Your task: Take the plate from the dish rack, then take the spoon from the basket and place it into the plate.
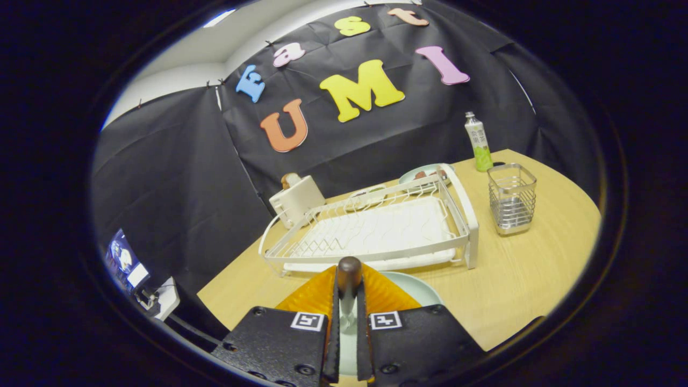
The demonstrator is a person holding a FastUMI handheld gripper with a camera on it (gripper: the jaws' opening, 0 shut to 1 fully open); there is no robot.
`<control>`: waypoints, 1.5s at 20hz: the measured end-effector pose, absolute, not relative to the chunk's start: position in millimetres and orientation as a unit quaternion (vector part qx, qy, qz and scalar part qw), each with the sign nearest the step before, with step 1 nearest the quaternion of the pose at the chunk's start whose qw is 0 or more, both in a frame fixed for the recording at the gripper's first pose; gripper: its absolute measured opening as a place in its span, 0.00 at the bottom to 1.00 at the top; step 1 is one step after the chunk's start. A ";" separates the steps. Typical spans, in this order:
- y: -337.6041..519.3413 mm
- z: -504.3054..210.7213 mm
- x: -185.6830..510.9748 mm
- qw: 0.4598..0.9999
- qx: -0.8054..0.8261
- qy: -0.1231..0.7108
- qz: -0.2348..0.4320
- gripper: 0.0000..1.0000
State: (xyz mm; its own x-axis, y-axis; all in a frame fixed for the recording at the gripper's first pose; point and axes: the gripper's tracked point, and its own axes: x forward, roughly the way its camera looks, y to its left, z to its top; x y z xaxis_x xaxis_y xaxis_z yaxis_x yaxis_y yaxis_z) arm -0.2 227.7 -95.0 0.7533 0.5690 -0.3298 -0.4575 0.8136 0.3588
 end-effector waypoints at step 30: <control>89.3 38.3 -71.9 0.999 -0.010 -0.025 0.036 1.00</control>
